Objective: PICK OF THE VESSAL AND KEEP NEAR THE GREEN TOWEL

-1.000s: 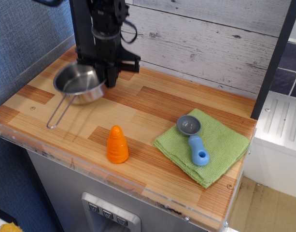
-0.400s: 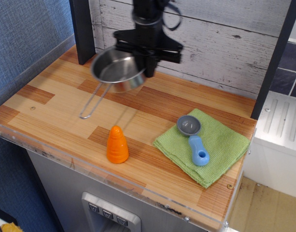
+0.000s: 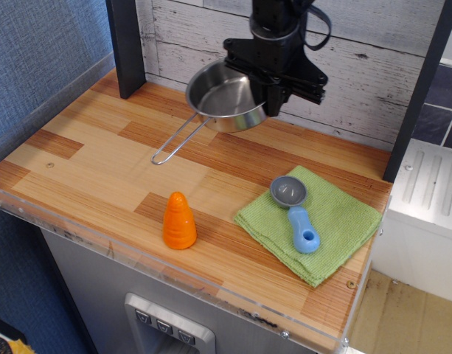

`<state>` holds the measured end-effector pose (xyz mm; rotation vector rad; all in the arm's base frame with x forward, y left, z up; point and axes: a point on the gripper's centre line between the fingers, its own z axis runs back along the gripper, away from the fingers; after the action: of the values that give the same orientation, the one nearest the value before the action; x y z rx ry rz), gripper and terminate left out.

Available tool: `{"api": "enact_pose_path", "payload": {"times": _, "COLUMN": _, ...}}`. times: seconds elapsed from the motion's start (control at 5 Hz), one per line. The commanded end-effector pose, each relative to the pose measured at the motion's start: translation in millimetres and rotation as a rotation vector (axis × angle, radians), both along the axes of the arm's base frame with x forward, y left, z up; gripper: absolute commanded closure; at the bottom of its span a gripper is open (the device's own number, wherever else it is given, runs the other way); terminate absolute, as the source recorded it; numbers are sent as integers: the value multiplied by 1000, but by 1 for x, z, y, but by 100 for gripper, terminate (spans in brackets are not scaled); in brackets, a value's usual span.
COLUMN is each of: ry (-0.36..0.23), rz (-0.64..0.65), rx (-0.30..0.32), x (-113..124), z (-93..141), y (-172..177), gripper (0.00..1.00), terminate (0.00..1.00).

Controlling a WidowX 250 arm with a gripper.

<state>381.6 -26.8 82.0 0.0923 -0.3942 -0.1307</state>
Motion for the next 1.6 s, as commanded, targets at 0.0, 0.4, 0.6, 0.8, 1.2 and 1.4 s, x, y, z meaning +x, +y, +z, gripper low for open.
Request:
{"api": "enact_pose_path", "payload": {"times": 0.0, "ry": 20, "rz": -124, "rx": 57, "x": -4, "z": -22, "y": -27, "gripper": 100, "terminate": 0}}
{"api": "enact_pose_path", "payload": {"times": 0.4, "ry": 64, "rz": -172, "rx": 69, "x": -5, "z": -47, "y": -43, "gripper": 100, "terminate": 0}}
{"api": "enact_pose_path", "payload": {"times": 0.6, "ry": 67, "rz": -144, "rx": 104, "x": -5, "z": -52, "y": -42, "gripper": 0, "terminate": 0}}
{"api": "enact_pose_path", "payload": {"times": 0.8, "ry": 60, "rz": -134, "rx": 97, "x": -7, "z": -49, "y": -42, "gripper": 0, "terminate": 0}}
{"api": "enact_pose_path", "payload": {"times": 1.2, "ry": 33, "rz": -133, "rx": 78, "x": -7, "z": -31, "y": -43, "gripper": 0, "terminate": 0}}
{"api": "enact_pose_path", "payload": {"times": 1.4, "ry": -11, "rz": -138, "rx": 55, "x": -4, "z": -7, "y": -44, "gripper": 0, "terminate": 0}}
